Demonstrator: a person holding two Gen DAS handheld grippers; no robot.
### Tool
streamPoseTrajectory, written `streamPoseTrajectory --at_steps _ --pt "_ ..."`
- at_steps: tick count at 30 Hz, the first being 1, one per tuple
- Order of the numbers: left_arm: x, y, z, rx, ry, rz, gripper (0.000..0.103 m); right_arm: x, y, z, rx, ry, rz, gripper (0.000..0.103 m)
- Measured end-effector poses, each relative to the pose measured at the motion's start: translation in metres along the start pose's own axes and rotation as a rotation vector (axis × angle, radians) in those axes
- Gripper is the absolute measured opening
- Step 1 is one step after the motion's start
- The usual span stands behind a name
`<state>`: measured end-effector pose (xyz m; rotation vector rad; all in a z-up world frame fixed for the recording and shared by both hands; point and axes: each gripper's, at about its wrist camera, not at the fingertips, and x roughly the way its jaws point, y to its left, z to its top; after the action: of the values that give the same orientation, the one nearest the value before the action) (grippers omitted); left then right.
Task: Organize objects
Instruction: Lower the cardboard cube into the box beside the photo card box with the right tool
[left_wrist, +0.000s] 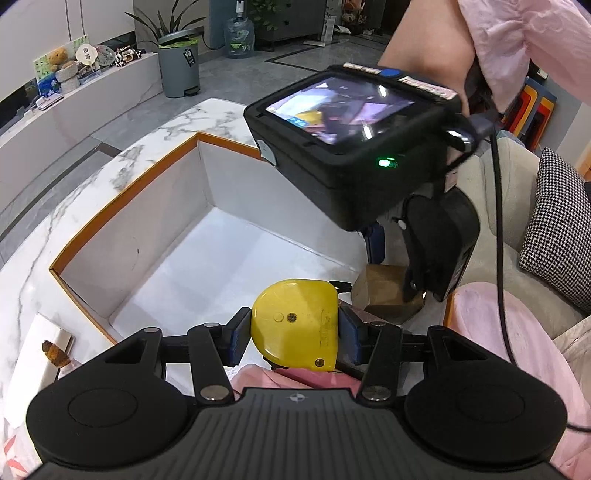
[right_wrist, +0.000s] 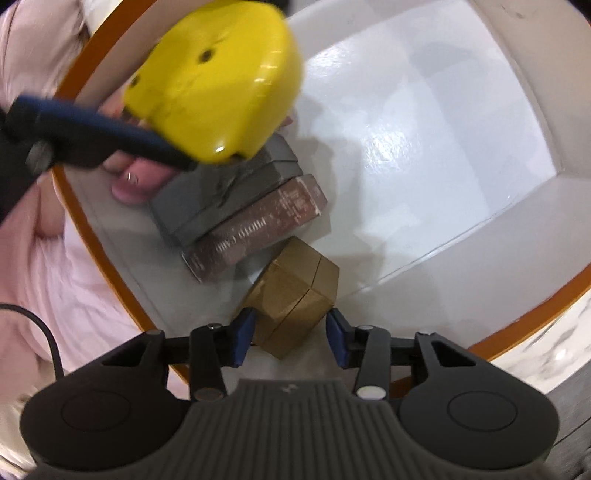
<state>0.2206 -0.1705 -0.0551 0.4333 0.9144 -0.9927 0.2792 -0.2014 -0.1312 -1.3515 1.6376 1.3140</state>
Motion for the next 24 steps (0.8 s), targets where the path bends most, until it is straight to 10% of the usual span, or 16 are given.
streamPoseTrajectory --at_steps 24 --pt "0.003 -0.002 -0.003 -0.003 -0.006 -0.022 0.058 -0.004 -0.029 -0.031 0.657 -0.180 0.133 0.033"
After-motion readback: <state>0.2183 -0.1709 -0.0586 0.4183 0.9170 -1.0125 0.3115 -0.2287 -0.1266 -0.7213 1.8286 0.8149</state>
